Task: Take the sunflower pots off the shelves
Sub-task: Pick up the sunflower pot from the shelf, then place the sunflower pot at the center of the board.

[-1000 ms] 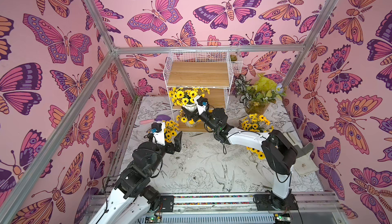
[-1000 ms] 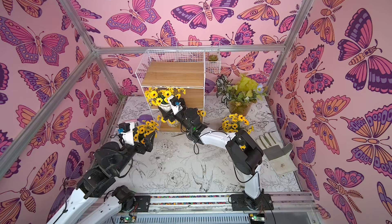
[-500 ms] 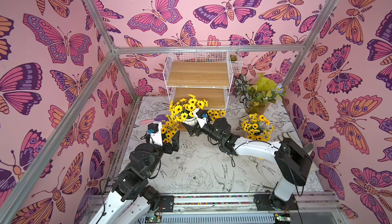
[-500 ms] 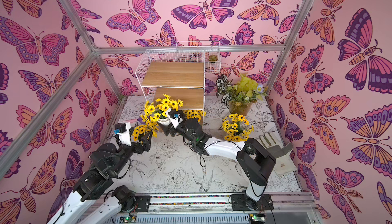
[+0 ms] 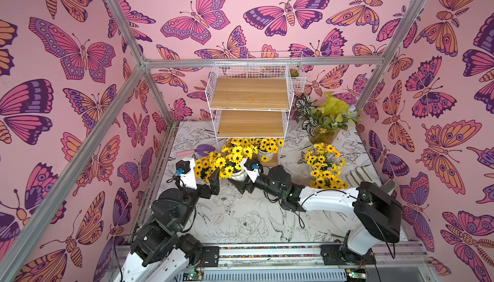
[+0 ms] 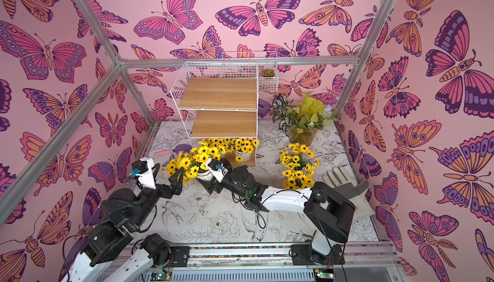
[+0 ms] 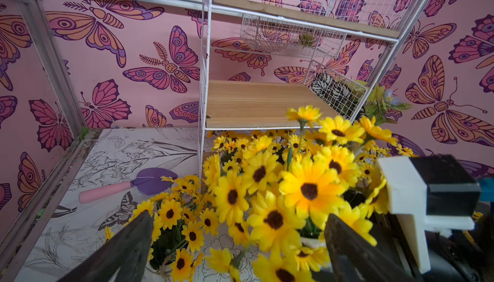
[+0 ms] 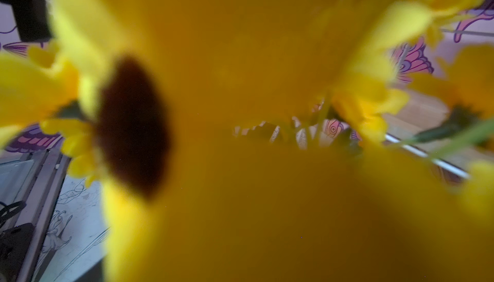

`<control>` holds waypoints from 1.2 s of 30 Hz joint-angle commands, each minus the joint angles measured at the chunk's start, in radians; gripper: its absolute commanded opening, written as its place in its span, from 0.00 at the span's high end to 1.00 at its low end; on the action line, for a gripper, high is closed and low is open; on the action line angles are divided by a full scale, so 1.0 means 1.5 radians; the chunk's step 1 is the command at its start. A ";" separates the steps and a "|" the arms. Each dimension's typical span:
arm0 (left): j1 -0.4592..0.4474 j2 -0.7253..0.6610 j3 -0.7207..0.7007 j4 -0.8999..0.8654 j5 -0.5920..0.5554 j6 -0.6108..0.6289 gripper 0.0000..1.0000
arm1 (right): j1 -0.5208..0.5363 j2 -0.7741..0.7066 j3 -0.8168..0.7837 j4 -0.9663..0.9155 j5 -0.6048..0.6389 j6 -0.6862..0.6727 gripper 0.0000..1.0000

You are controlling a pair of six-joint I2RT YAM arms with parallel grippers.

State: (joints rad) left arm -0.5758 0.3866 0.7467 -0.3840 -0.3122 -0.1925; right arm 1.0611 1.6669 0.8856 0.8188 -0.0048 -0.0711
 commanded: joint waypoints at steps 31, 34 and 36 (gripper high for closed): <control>0.004 -0.057 0.042 -0.049 -0.050 -0.015 0.00 | 0.108 0.362 0.248 0.091 -0.002 0.086 0.47; 0.004 -0.055 0.041 -0.049 -0.040 -0.015 0.00 | 0.108 0.396 0.286 0.076 -0.012 0.085 0.47; 0.003 -0.050 0.042 -0.052 -0.035 -0.015 0.00 | 0.108 0.417 0.308 0.067 -0.018 0.085 0.47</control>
State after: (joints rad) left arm -0.5751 0.3134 0.8165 -0.4477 -0.3740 -0.2073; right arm 1.2156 2.2784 1.2808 0.8700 -0.0059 0.0498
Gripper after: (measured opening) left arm 0.998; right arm 0.942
